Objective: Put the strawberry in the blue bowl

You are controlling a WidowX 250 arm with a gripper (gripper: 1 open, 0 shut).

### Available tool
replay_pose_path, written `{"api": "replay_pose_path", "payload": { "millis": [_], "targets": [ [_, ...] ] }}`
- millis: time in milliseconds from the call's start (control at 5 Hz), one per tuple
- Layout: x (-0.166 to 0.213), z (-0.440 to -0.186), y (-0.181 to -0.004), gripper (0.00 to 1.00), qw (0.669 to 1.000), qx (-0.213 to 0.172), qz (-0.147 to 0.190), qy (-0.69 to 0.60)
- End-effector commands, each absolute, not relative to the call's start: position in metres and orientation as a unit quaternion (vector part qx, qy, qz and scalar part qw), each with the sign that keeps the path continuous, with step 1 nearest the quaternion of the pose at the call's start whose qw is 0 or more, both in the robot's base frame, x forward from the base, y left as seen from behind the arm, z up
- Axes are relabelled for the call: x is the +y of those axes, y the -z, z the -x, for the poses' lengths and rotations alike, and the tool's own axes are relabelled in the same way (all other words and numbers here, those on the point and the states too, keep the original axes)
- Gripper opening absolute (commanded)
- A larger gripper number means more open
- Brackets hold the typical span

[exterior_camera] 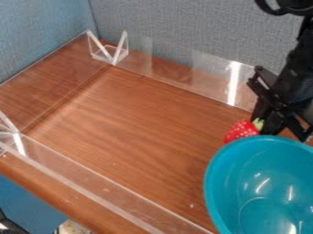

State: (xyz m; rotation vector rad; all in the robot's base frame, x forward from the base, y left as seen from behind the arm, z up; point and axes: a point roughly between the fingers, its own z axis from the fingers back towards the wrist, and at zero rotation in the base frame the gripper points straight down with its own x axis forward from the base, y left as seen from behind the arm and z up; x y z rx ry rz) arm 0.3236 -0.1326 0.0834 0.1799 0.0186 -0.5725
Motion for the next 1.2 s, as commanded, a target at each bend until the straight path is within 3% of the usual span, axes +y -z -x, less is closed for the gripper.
{"api": "replay_pose_path", "payload": {
  "millis": [0, 1000],
  "targets": [
    [-0.137, -0.326, -0.134, 0.00, 0.955, -0.057, -0.092, 0.277],
    [-0.135, -0.308, -0.176, 0.00, 0.952, -0.076, -0.148, 0.256]
  ]
}}
